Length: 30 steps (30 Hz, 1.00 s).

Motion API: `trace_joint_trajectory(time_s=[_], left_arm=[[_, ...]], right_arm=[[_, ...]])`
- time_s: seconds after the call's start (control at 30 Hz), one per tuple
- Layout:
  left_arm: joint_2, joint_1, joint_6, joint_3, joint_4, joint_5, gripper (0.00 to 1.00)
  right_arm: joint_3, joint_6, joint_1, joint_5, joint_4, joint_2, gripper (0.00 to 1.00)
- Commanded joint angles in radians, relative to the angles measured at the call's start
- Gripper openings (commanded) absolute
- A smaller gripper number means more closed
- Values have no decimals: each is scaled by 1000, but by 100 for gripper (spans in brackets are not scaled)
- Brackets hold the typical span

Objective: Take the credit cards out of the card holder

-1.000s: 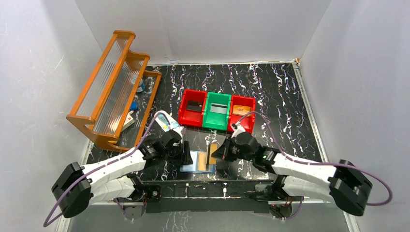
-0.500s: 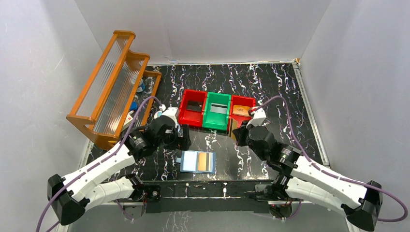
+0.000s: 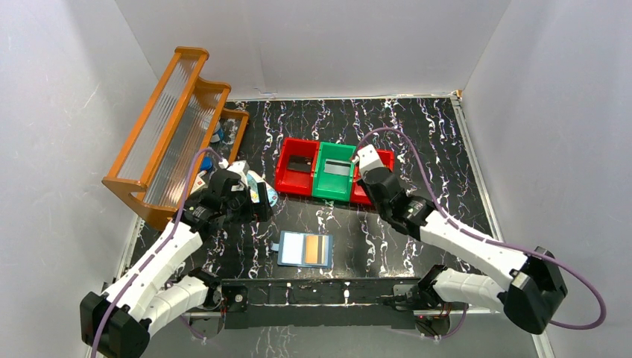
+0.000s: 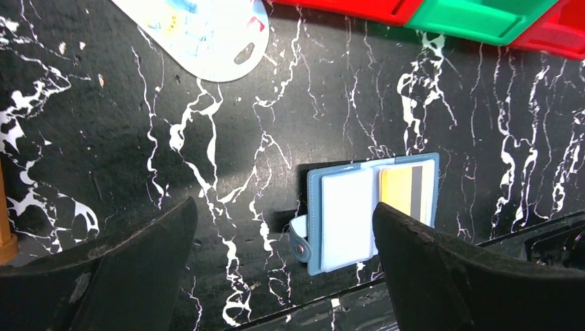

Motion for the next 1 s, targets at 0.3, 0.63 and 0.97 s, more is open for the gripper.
trace_joint_trajectory(time_s=[0.3, 0.63, 0.97], left_arm=[[-67, 4, 39, -11, 37, 31, 98], [-56, 4, 28, -17, 33, 30, 98], [-57, 4, 27, -16, 28, 18, 98]], right_arm=[[179, -400, -203, -306, 8, 214, 0], [203, -662, -244, -257, 102, 370, 1], [203, -777, -251, -210, 223, 478, 3]])
